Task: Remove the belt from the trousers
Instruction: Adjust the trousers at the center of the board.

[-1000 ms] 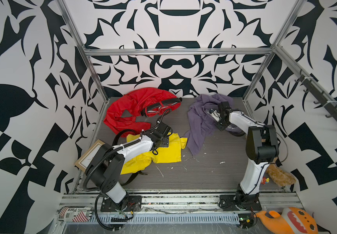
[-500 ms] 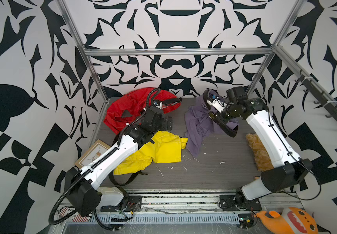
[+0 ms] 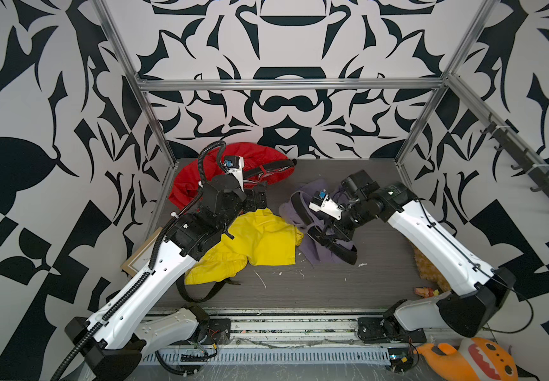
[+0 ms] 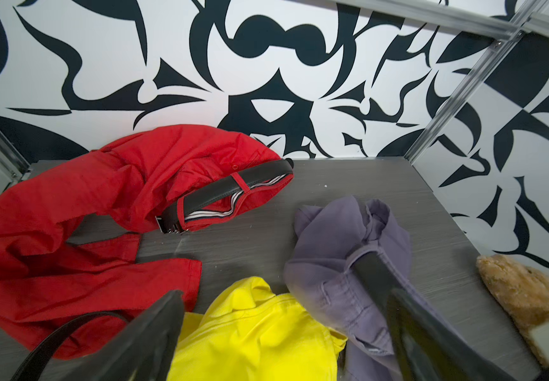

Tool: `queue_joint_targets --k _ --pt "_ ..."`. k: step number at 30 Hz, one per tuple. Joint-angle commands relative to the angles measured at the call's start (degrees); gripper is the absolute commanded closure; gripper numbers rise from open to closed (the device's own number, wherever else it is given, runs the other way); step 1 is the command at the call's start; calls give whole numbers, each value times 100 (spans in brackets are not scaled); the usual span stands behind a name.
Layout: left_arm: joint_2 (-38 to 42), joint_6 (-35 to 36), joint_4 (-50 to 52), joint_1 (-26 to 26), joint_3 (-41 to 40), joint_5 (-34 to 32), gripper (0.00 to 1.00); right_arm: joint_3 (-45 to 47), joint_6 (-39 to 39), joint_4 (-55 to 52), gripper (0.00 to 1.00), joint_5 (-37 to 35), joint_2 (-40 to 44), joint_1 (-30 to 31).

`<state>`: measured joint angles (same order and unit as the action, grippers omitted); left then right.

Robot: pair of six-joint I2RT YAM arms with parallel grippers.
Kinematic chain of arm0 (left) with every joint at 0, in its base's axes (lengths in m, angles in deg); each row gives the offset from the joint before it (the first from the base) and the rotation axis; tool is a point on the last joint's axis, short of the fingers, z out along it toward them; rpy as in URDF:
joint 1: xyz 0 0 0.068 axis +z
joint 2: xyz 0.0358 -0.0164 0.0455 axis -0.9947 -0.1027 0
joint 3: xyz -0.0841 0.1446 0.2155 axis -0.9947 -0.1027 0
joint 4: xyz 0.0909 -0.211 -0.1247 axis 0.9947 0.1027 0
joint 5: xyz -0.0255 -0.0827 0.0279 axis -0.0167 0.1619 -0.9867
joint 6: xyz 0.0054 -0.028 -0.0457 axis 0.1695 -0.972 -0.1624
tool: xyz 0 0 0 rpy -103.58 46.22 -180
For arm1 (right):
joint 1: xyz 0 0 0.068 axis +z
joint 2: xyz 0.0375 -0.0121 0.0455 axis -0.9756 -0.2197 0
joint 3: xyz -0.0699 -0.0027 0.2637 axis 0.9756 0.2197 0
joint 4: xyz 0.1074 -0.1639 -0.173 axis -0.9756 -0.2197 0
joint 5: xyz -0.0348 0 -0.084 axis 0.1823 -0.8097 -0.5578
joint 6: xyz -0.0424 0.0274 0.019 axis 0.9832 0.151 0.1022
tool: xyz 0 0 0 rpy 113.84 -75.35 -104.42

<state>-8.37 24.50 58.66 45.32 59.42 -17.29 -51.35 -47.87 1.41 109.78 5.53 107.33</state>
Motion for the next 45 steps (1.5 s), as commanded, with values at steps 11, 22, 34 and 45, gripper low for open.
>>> queue_joint_targets --k 11,22,34,45 --pt "-1873 -480 -416 -241 -612 1414 0 385 -1130 1099 58 -1690 -585 -304" --pt "-2780 -635 -884 -394 -928 1962 3 1347 -2093 1570 15 -2296 596 92" --pt "-3631 -717 -1253 -411 -735 2476 37 2506 -3039 2195 12 -2019 1436 1219" --pt "-3610 -719 -1104 -408 -650 2410 49 3653 -4386 3627 13 -3446 876 3643"
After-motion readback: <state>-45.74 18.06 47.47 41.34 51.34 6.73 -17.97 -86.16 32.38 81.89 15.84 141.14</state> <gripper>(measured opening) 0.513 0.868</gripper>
